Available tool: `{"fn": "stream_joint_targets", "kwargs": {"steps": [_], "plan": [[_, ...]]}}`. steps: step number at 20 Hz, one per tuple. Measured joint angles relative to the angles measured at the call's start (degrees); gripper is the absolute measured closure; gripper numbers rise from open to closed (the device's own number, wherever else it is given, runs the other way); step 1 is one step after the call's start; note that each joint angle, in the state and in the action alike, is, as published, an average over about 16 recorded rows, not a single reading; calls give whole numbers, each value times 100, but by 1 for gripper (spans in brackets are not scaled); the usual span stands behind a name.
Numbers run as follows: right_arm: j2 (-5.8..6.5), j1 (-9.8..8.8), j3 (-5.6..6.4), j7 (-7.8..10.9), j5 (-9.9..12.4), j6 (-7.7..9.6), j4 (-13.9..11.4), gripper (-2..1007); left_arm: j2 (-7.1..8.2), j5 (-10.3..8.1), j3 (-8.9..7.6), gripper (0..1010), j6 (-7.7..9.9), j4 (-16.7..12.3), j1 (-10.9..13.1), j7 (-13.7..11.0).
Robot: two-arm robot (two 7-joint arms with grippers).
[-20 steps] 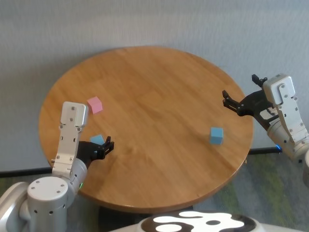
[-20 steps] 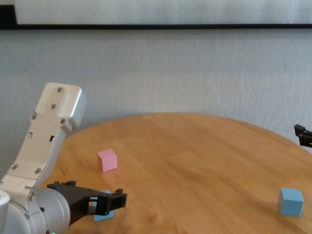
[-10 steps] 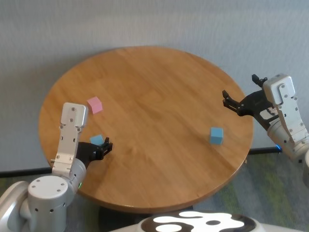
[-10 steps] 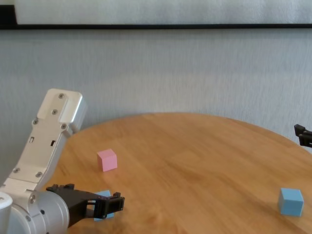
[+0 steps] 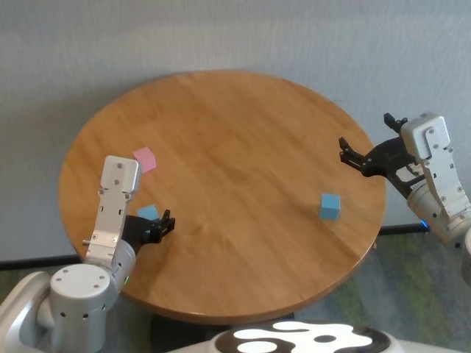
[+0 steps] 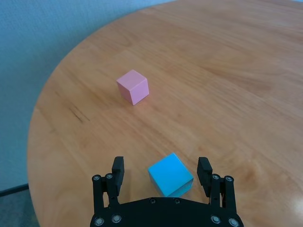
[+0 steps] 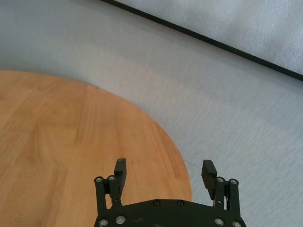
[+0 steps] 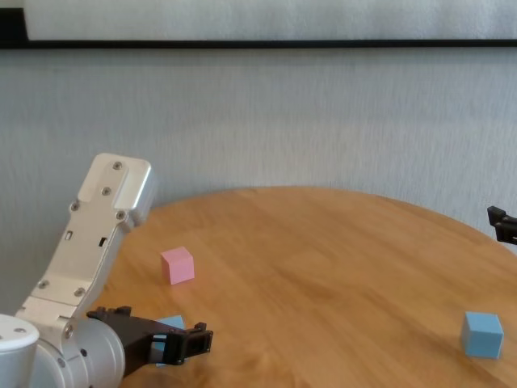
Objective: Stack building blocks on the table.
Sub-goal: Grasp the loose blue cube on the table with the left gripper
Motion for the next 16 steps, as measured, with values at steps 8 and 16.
{"fn": "stream_joint_targets", "kwargs": {"steps": [8,16], "plan": [[0,0,0,0,0,0,0,0,7,170,35,7,27,64,-52,-38],[0,0,0,0,0,0,0,0,37,240,53,32,45,54,-54,-34]]}}
